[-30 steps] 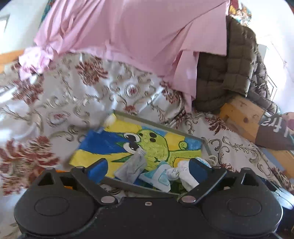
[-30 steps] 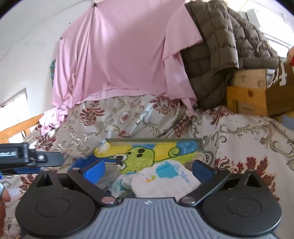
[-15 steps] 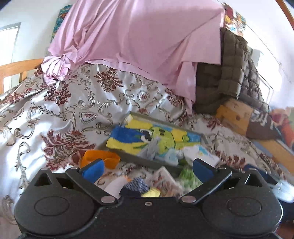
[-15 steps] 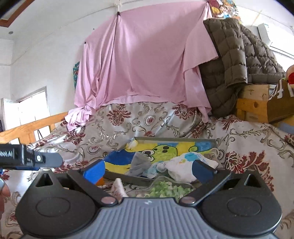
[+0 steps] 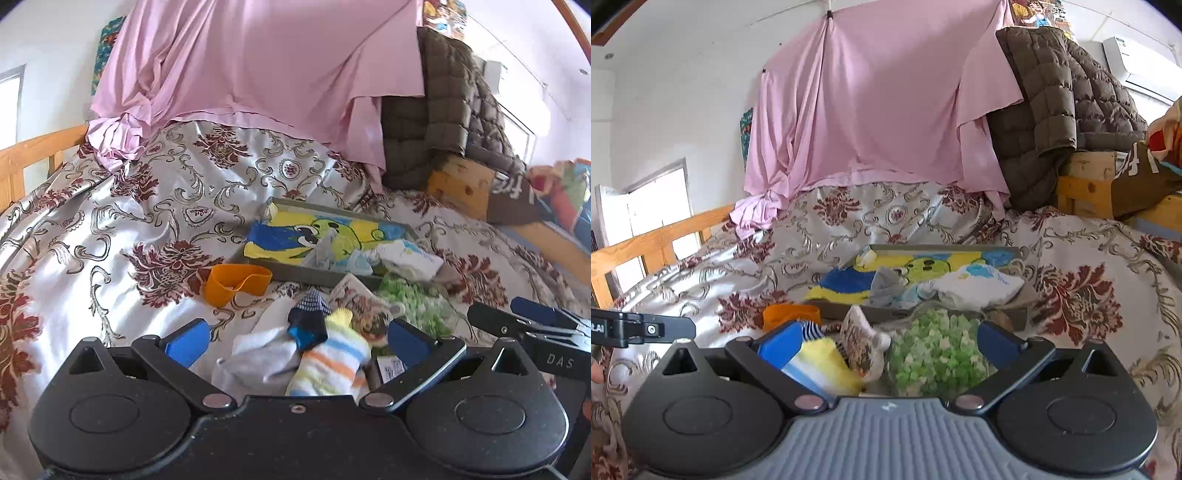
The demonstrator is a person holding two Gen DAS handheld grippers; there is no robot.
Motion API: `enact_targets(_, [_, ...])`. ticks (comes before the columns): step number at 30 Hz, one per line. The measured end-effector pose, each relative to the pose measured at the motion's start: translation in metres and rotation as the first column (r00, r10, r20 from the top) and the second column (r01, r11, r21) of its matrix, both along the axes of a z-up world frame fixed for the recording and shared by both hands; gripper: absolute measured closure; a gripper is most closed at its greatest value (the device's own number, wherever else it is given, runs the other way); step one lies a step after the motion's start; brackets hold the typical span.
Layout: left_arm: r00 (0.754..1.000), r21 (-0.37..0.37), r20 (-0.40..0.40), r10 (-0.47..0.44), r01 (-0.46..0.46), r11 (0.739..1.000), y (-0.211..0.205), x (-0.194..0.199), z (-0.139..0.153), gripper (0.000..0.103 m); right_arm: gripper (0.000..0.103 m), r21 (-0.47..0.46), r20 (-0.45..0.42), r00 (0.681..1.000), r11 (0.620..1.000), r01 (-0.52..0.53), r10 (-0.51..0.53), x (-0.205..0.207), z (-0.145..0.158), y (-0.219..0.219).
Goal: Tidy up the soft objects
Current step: 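Move both grippers back over the remaining soft items, then grasp the orange-and-blue striped towel with the right gripper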
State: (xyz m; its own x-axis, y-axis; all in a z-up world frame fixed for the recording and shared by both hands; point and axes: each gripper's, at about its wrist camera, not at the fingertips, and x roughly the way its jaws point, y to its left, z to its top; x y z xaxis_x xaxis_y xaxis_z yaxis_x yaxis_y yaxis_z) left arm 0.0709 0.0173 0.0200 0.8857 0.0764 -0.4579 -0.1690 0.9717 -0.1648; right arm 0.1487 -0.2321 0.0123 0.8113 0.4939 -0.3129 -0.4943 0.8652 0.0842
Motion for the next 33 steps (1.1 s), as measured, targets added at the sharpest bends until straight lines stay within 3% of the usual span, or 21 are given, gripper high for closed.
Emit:
enact_targets(9, [0.998,0.011,-0.035,-0.046,0.047,0.999,0.005,-0.021,-0.003,0.001,0.0,-0.016,-0.046,0.998,0.999,-0.05,0.049,-0.032,-0.007,0.01])
enact_targets(16, [0.993,0.08,-0.11,-0.037,0.046,0.996,0.007,-0.026,-0.01,0.001,0.0,-0.082,-0.077,0.991,0.99,-0.116,0.11,-0.052,-0.016,0.025])
enact_targets(22, [0.98,0.034,-0.192,-0.045,0.053,0.998,0.015,-0.025,-0.02,0.001,0.0,-0.102,-0.112,0.982,0.981,-0.162,0.151,-0.058,-0.022,0.034])
enact_targets(28, [0.979,0.095,-0.206,-0.008,0.028,0.995,0.015,-0.028,-0.021,0.001,0.0,-0.121,-0.133,0.981,0.98,-0.157,0.141,-0.06,-0.026,0.036])
enact_targets(33, [0.975,0.022,-0.221,0.02,-0.015,1.0,0.027,-0.028,-0.022,0.001,0.0,-0.139,-0.142,0.979,0.977,-0.164,0.144,-0.062,-0.029,0.039])
